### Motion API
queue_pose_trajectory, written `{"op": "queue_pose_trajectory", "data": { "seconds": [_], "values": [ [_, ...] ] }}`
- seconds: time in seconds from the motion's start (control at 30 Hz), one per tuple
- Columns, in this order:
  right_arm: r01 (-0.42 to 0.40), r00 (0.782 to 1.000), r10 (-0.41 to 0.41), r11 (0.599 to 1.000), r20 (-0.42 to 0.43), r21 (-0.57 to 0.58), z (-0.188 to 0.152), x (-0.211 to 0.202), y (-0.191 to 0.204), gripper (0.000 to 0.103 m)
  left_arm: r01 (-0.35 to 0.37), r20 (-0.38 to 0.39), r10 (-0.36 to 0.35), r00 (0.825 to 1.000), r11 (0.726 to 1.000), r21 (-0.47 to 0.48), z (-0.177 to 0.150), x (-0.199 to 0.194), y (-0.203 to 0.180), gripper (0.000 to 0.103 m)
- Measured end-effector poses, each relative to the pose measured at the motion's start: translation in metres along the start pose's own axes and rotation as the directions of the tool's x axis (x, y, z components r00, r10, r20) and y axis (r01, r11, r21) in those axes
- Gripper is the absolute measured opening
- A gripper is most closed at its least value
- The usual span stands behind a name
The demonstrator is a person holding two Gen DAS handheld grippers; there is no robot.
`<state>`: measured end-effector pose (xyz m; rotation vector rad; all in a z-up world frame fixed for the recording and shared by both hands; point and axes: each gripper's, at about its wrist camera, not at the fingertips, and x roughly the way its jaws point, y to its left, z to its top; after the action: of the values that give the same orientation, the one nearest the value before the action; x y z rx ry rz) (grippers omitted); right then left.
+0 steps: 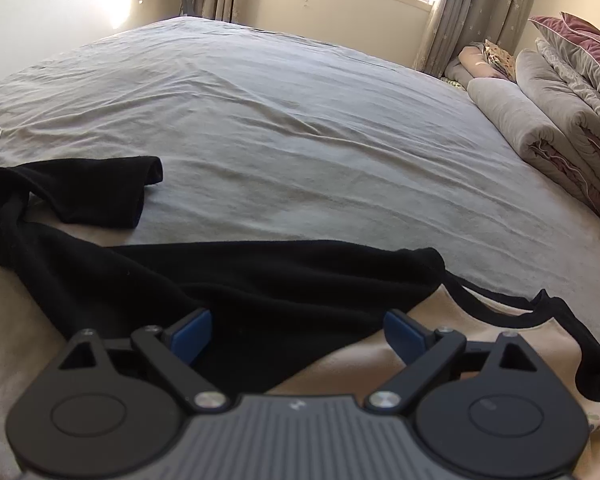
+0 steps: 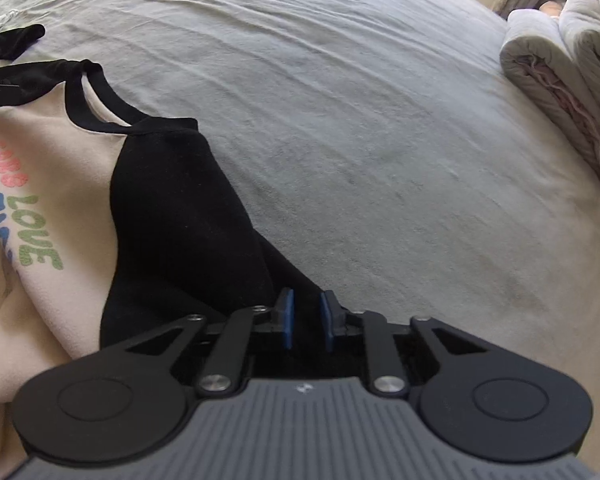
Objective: Fold clothes
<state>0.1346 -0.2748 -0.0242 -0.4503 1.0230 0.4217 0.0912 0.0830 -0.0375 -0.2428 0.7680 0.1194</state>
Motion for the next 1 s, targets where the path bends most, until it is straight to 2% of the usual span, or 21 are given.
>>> {"op": "queue_pose_trajectory", "data": {
  "seconds": [0.13,0.33,0.43,0.53,0.67,0.87,0.93,1.0],
  "values": [
    [0.030,1.000,-0.030,0.999,-0.001,-0.025,0.002,-0.001,0.010,0.010,0.002,0.000,-0.002,1.000,1.000,-0.002,0.000,-0.001,0.000,0.094],
    [0.164,0.981,-0.170,0.984,0.091,0.068,-0.002,-0.020,0.005,0.002,0.010,-0.001,-0.010,1.000,1.000,-0.025,0.003,-0.002,0.004,0.094],
    [0.267,0.953,-0.279,0.957,0.116,0.110,-0.001,-0.026,-0.004,0.002,0.012,-0.002,-0.012,1.000,1.000,-0.028,0.003,-0.002,0.004,0.094],
    [0.378,0.913,-0.394,0.915,0.109,0.143,-0.003,-0.028,-0.016,0.002,0.013,-0.003,-0.013,1.000,0.999,-0.034,0.004,-0.002,0.005,0.094],
    [0.496,0.849,-0.524,0.832,0.058,0.249,-0.015,-0.035,-0.044,0.002,0.017,-0.004,-0.017,1.000,0.999,-0.042,0.005,-0.002,0.007,0.094],
    [0.593,0.774,-0.633,0.709,-0.026,0.382,-0.049,-0.053,-0.076,0.002,0.021,-0.008,-0.021,1.000,0.999,-0.047,0.005,-0.002,0.008,0.094],
    [0.599,0.761,-0.648,0.675,-0.043,0.431,-0.063,-0.063,-0.082,0.002,0.024,-0.009,-0.024,1.000,0.998,-0.050,0.006,-0.002,0.009,0.094],
    [0.582,0.766,-0.641,0.656,-0.053,0.480,-0.077,-0.073,-0.086,0.002,0.026,-0.011,-0.027,1.000,0.998,-0.053,0.007,-0.002,0.010,0.094]
  ]
}}
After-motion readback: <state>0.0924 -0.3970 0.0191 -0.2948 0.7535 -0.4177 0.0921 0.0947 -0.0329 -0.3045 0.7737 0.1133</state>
